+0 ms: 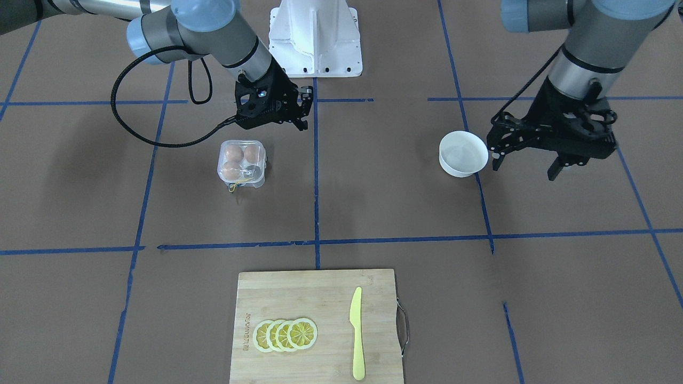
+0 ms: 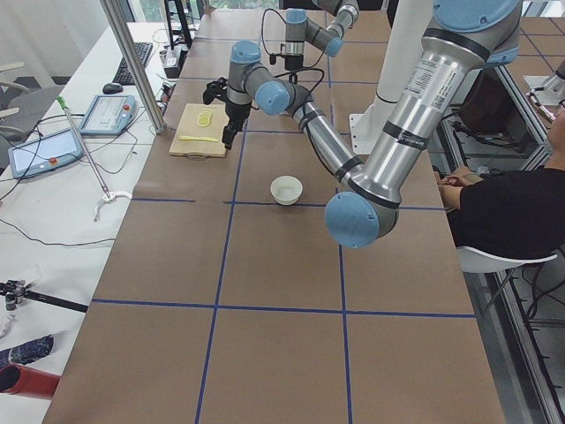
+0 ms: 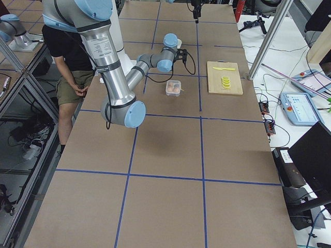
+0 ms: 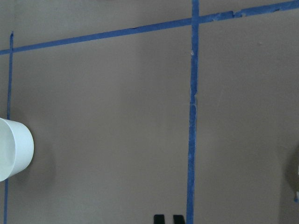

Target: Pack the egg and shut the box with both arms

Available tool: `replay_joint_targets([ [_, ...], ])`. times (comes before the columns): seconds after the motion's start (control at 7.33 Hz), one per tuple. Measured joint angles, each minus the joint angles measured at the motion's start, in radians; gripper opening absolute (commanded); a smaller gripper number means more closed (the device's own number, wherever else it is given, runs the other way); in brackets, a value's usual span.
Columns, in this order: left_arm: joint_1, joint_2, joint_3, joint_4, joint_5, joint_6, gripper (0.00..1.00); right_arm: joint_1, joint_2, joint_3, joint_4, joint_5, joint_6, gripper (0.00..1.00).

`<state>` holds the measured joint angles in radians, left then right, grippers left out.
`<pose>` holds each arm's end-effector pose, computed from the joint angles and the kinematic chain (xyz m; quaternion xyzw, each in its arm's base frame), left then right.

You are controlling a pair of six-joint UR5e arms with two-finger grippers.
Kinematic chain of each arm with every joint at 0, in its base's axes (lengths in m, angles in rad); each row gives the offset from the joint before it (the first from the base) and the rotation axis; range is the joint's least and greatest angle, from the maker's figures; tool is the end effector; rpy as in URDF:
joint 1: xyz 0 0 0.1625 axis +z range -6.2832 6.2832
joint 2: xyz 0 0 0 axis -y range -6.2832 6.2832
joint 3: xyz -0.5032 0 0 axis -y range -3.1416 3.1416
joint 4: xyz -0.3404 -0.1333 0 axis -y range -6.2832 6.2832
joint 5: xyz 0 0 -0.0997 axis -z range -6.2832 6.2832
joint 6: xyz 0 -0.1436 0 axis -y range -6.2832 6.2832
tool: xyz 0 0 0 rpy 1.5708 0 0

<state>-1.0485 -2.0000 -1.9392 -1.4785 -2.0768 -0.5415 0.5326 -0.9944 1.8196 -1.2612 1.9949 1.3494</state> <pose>0.2464 -0.5557 0.4074 0.1691 0.3720 0.0777 0.9094 -0.5360 -0.4021 0.2992 0.0284 -0.5538 0.0160 0.8320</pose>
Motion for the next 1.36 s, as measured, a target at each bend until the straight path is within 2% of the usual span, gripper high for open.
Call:
replay_joint_targets([
  [0.27, -0.098, 0.063, 0.011, 0.001, -0.041, 0.147, 1.00, 0.056, -0.014, 0.067, -0.189, -0.055, -0.033, 1.00],
  [0.41, -0.149, 0.095, 0.018, 0.002, -0.045, 0.227, 1.00, 0.118, -0.041, 0.113, -0.303, -0.043, -0.117, 1.00],
  [0.68, -0.266, 0.135, 0.077, 0.002, -0.049, 0.392, 1.00, 0.257, -0.127, 0.181, -0.496, 0.004, -0.398, 1.00],
  [0.82, -0.336, 0.141, 0.130, 0.003, -0.053, 0.485, 1.00, 0.356, -0.189, 0.191, -0.542, 0.053, -0.570, 1.00],
  [1.09, -0.444, 0.174, 0.234, 0.001, -0.107, 0.639, 1.00, 0.624, -0.325, 0.119, -0.563, 0.224, -0.959, 1.00],
  [1.36, -0.472, 0.243, 0.266, -0.003, -0.138, 0.707, 1.00, 0.855, -0.420, -0.037, -0.563, 0.338, -1.326, 1.00],
])
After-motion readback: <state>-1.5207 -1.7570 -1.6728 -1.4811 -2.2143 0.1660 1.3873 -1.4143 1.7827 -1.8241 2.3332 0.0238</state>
